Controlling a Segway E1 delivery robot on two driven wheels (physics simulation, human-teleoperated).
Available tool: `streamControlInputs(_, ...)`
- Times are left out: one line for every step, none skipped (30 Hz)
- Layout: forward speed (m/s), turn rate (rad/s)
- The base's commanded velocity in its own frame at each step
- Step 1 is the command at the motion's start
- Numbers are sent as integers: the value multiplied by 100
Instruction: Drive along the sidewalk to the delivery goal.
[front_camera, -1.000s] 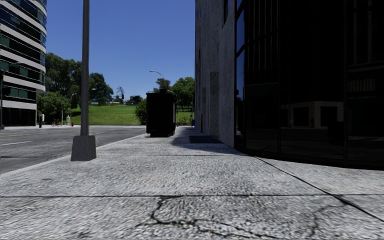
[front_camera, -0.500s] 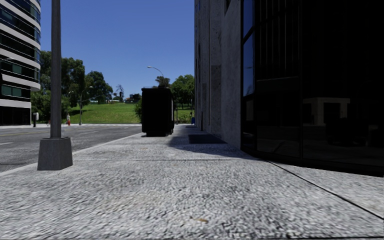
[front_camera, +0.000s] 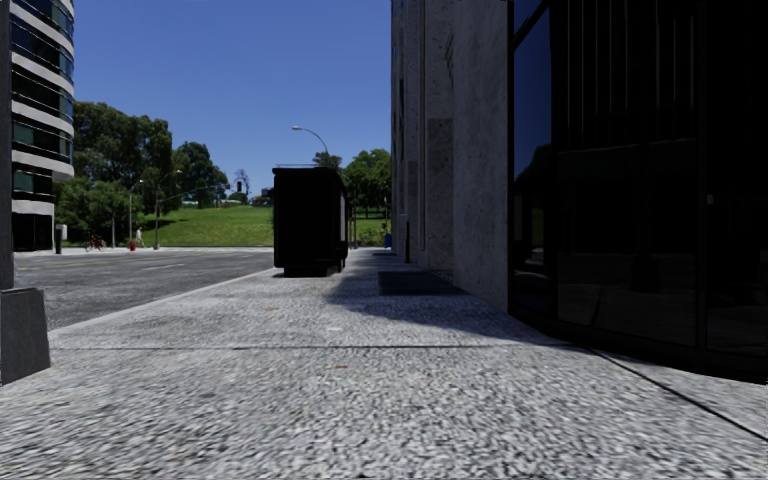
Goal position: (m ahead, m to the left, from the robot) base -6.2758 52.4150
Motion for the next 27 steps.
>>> streamControlInputs(200,18)
streamControlInputs(200,18)
streamControlInputs(200,13)
streamControlInputs(200,13)
streamControlInputs(200,2)
streamControlInputs(200,0)
streamControlInputs(200,0)
streamControlInputs(200,0)
streamControlInputs(200,0)
streamControlInputs(200,0)
streamControlInputs(200,0)
streamControlInputs(200,0)
streamControlInputs(200,0)
streamControlInputs(200,0)
streamControlInputs(200,1)
streamControlInputs(200,8)
streamControlInputs(200,11)
streamControlInputs(200,11)
streamControlInputs(200,13)
streamControlInputs(200,16)
streamControlInputs(200,16)
streamControlInputs(200,17)
streamControlInputs(200,17)
streamControlInputs(200,17)
streamControlInputs(200,7)
streamControlInputs(200,0)
streamControlInputs(200,0)
